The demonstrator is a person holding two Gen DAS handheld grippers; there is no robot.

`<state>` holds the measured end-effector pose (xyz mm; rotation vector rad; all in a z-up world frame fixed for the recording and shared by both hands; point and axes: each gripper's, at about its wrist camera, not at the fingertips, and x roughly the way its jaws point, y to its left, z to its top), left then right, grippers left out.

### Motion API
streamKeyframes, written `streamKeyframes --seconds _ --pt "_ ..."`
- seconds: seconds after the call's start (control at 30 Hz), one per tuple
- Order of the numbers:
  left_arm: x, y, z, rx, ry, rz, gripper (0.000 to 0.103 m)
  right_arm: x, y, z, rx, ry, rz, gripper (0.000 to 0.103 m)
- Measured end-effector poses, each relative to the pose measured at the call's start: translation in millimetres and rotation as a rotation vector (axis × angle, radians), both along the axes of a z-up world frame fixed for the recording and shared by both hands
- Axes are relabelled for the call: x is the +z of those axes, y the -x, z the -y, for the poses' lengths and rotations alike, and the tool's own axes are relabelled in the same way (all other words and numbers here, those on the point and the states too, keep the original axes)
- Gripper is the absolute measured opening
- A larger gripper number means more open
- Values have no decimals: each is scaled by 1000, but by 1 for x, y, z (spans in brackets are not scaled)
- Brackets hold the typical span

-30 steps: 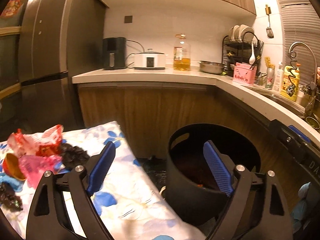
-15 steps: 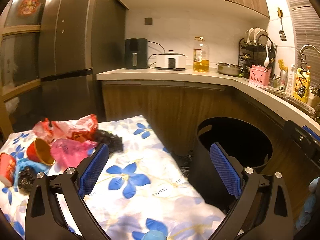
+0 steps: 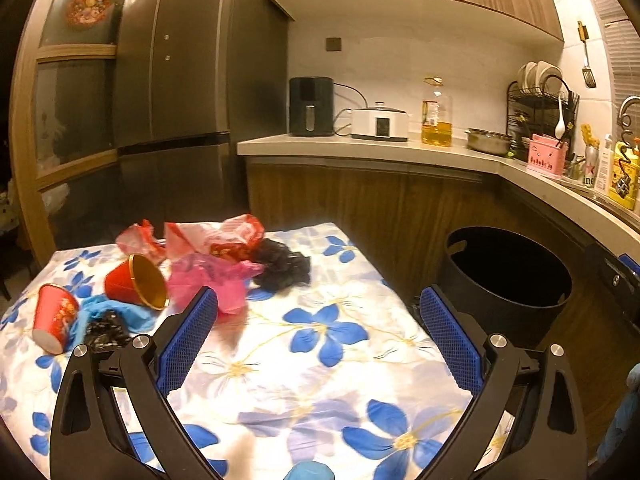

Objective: Collect trash
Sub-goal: 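Move both open tools back from the bin to the trash pile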

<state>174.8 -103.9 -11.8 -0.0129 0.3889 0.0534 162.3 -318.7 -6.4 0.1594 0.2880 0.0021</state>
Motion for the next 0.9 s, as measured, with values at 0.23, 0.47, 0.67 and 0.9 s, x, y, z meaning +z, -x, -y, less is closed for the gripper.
streamKeyframes --seconds 0.23,0.47,0.67,0.9 --pt "-2 12 -20 41 5 9 97 -2 1 -25 48 9 -5 81" --pt "-15 18 -60 140 26 -4 97 -8 -5 -62 128 19 -15 81" --pt "-34 19 -101 257 22 -31 97 -17 -16 -96 201 26 -29 81" --pt "-54 7 -145 374 20 -70 97 -27 -32 -135 277 37 -53 81"
